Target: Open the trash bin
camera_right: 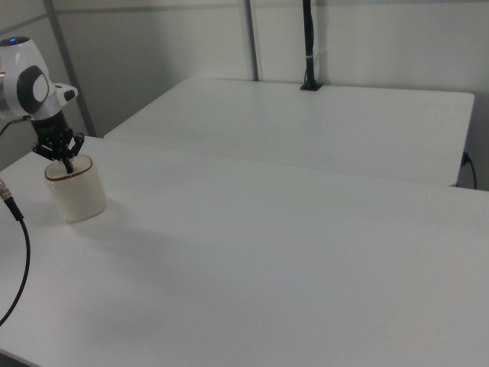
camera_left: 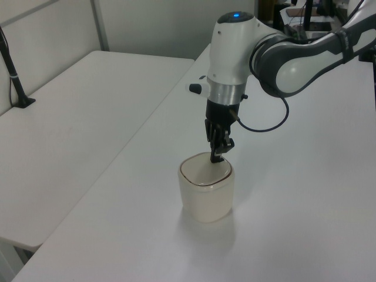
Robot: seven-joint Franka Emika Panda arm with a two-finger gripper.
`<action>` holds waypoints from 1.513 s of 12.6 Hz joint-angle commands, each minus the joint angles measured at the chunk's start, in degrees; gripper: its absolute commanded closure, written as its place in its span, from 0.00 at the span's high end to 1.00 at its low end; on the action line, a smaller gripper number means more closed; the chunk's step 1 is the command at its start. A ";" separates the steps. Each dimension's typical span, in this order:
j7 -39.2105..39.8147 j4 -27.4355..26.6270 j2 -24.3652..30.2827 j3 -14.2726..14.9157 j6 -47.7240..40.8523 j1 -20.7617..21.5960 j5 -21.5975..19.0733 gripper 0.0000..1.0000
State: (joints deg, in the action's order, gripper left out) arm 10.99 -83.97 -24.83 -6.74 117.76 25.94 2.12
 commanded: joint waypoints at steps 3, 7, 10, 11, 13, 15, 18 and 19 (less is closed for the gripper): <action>0.52 -0.67 10.14 2.51 -5.85 -2.11 -0.10 0.03; -0.35 -1.02 17.26 2.78 -15.87 -11.51 -0.02 0.03; -2.47 -1.02 20.43 2.96 -23.70 -18.36 0.07 0.03; -2.47 -1.11 21.13 2.96 -25.28 -20.21 0.07 0.03; -2.64 -1.98 22.71 3.05 -29.68 -22.94 0.42 0.03; -2.90 -2.42 22.90 3.74 -31.00 -24.00 0.60 0.03; -3.79 -2.51 22.81 4.28 -30.92 -24.09 0.69 0.46; -3.87 -2.51 22.72 4.28 -30.75 -24.18 0.86 0.67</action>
State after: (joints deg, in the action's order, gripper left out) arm 8.67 -84.56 -3.67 -2.74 87.17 1.43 2.13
